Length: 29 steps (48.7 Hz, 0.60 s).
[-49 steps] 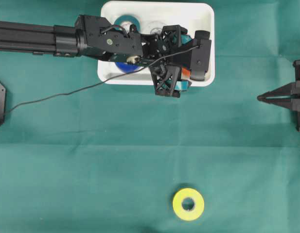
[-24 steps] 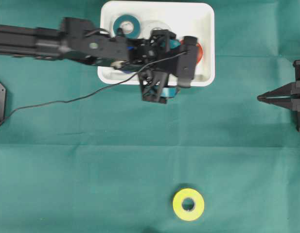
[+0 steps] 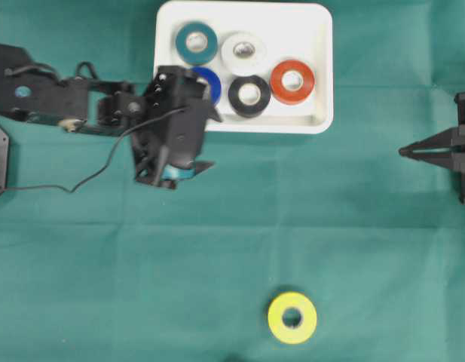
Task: Put the tape into the white case with the left arm.
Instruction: 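Withdraw the left gripper back to the left side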
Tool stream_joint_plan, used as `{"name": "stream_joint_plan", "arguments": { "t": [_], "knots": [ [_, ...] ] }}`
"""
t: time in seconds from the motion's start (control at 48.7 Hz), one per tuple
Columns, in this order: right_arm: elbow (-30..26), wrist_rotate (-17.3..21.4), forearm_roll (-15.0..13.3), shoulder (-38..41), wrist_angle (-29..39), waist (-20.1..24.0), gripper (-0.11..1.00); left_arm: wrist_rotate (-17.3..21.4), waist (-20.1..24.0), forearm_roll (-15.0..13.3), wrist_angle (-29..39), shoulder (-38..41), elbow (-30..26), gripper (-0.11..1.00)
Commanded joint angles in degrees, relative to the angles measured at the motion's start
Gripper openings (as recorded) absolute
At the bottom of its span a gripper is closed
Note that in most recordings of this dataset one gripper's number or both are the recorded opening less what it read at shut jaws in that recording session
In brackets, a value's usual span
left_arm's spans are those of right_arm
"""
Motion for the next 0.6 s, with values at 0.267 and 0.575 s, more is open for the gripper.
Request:
{"name": "stream_joint_plan", "arguments": {
  "t": [0.267, 0.575],
  "knots": [
    [-0.6, 0.1, 0.0, 0.3, -0.6, 0.0, -0.10, -3.8, -3.2, -0.2, -2.3, -12.6, 10.4, 0.87],
    [-0.6, 0.1, 0.0, 0.3, -0.6, 0.0, -0.10, -6.3, -4.2, -0.2, -2.8, -23.9, 19.8, 0.87]
  ]
}}
